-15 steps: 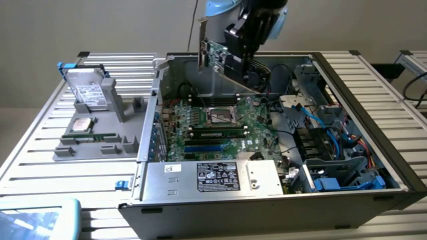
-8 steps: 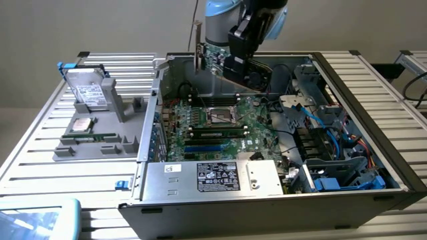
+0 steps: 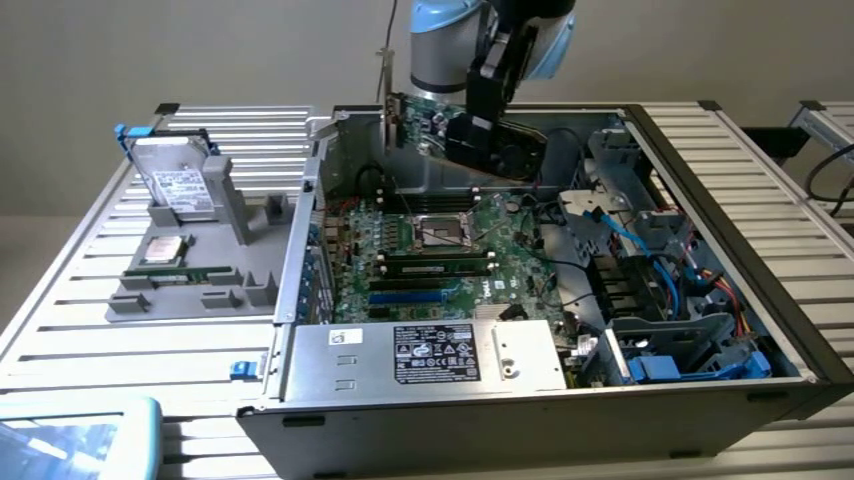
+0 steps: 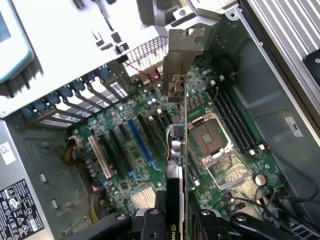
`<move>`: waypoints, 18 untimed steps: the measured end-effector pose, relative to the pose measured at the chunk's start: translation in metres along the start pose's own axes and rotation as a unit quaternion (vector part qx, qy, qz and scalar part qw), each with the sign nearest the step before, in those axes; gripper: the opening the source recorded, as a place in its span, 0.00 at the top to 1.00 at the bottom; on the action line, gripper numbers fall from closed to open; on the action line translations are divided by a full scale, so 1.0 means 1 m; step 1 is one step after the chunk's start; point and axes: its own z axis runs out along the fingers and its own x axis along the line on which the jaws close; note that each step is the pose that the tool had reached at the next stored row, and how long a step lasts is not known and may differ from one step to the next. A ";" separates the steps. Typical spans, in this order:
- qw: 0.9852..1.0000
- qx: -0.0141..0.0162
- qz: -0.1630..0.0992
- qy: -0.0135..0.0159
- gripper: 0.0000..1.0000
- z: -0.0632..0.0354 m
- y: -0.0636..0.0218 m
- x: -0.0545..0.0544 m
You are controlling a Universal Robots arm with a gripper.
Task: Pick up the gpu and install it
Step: 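Insert the gpu into the slot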
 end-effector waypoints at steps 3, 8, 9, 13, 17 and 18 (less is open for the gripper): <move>1.000 0.001 -0.027 0.003 0.73 0.0002 0.0000 0.000; 0.997 0.003 -0.073 0.008 0.73 0.0005 -0.0001 0.000; 0.997 0.003 -0.082 0.009 0.73 0.0006 -0.0001 0.000; 0.993 0.005 -0.118 0.013 0.73 0.0008 -0.0001 0.000; 0.988 0.010 -0.153 0.016 0.73 0.0012 -0.0001 0.000; 0.987 0.012 -0.162 0.016 0.73 0.0012 -0.0001 0.000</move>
